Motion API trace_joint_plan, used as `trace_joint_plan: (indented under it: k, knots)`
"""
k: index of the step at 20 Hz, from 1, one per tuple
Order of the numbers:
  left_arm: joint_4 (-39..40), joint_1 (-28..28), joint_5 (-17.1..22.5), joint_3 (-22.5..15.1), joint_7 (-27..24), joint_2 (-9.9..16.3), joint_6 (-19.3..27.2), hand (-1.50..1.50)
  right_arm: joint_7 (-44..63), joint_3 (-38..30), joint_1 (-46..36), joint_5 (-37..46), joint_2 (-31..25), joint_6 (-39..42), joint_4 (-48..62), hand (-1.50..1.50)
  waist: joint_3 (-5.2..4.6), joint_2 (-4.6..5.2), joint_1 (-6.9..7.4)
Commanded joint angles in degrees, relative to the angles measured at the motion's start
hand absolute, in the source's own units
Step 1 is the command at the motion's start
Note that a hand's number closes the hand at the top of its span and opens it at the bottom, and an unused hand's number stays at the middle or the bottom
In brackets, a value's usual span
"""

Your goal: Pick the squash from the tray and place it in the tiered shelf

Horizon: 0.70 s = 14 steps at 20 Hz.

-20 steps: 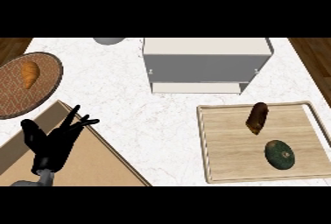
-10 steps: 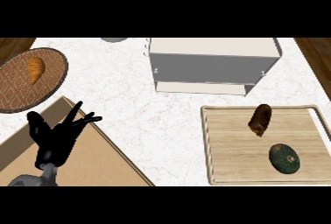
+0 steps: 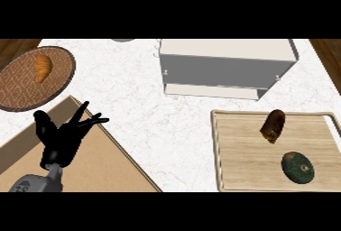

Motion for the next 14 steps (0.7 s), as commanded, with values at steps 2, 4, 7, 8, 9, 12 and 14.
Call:
trace_joint_plan:
  k: [2,4,7,8,9,12,14]
  knots:
    - [2.6,2.7,-0.4,2.0,-1.4,1.7,-2.1,0.00,13.8,7.3,-8.8,6.0,-1.6,-0.9,1.4,-1.50,-0.24,0.33,0.53]
    - [5.4,0.2,-2.2,0.8,-0.6,-0.9,0.4,0.00,14.8,12.1,-10.7,8.8,-1.4,0.3,3.4,-1.50,-0.23,0.44,0.27]
    - [4.9,0.3,-2.9,0.8,-0.4,-0.9,-0.1,0.00,19.8,17.0,-16.4,14.2,-1.1,0.6,5.2,-1.50,-0.23,0.43,0.51]
    - [2.5,2.4,-1.6,2.6,-0.1,1.5,-1.6,0.00,25.0,15.0,-17.1,12.7,-2.9,3.0,0.3,-1.50,-0.26,0.19,0.23]
    - [5.7,0.6,-4.6,-0.1,-2.8,-2.9,0.7,0.00,18.4,19.9,-17.3,16.3,1.4,1.4,8.4,-1.50,-0.19,0.32,-0.08]
    - [2.0,1.5,-3.1,1.9,1.1,-0.4,-0.2,0.00,25.0,20.4,-18.6,18.2,2.4,2.7,6.3,-1.50,-0.20,0.06,-0.47]
    - [1.7,2.4,-4.8,-0.1,1.3,-2.3,1.6,0.00,26.4,21.9,-19.0,21.6,3.6,1.8,7.9,-1.50,-0.19,0.08,-0.42]
